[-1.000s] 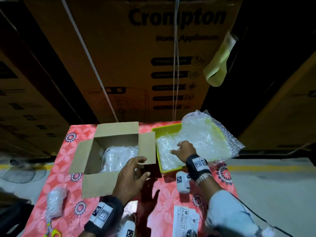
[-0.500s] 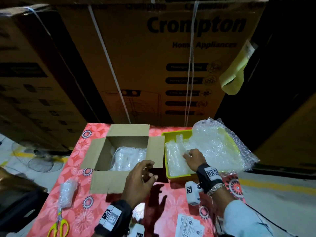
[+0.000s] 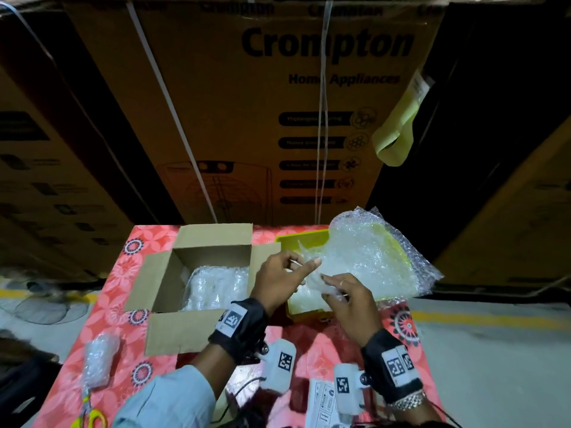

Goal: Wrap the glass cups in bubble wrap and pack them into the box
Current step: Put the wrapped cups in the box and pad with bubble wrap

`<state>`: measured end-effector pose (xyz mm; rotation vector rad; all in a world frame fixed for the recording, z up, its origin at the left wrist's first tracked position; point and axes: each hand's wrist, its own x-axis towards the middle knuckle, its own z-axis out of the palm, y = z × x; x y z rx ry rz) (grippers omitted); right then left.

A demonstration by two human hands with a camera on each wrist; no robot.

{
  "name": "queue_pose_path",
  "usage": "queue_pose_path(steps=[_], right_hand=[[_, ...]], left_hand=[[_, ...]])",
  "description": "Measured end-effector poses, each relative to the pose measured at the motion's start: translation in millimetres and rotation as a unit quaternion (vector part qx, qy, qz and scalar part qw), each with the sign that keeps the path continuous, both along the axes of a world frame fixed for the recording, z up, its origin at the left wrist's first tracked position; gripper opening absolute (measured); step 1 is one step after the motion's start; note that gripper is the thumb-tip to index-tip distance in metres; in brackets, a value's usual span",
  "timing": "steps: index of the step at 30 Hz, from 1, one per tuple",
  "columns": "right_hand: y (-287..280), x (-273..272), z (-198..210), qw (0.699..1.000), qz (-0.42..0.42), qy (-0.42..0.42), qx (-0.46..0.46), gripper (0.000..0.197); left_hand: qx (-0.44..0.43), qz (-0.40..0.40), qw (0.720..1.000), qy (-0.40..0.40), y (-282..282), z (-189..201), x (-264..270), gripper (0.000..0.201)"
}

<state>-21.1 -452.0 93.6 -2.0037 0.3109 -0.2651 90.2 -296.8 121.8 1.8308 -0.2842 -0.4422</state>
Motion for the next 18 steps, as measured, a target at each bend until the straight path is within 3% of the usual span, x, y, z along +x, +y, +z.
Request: queue_pose_path(steps=[3, 7, 10, 14, 15, 18], right_hand=[[8, -13, 4, 0.999, 0.002, -0.028, 0.029, 0.052], [18, -15, 0, 0.991, -0.055, -0.041, 0.115, 0.022], [28, -10, 2, 0.973, -0.046, -0.031, 0.225, 0.010], [43, -7, 11, 0.956, -0.027, -0.026, 0.291, 0.021], [48, -6, 13, 0.938, -0.023, -0.013, 0.344, 0.025], [61, -1, 9, 0.840, -0.060, 0.042, 0.538, 0.037]], left_hand=[[0.001, 0.009, 1.000, 0.012, 7, -9, -3, 0.030], [-0.014, -0.002, 1.000, 0.000, 27, -14, -11, 0.013], [-0.050, 0.034, 0.998, -0.023, 39, -8, -22, 0.007], [-0.100, 0.131, 0.986, -0.006, 58, -2, -26, 0.010], [-0.098, 0.144, 0.985, -0.011, 64, -4, -25, 0.010], [-0.086, 0.163, 0.982, -0.037, 80, -6, -25, 0.009]])
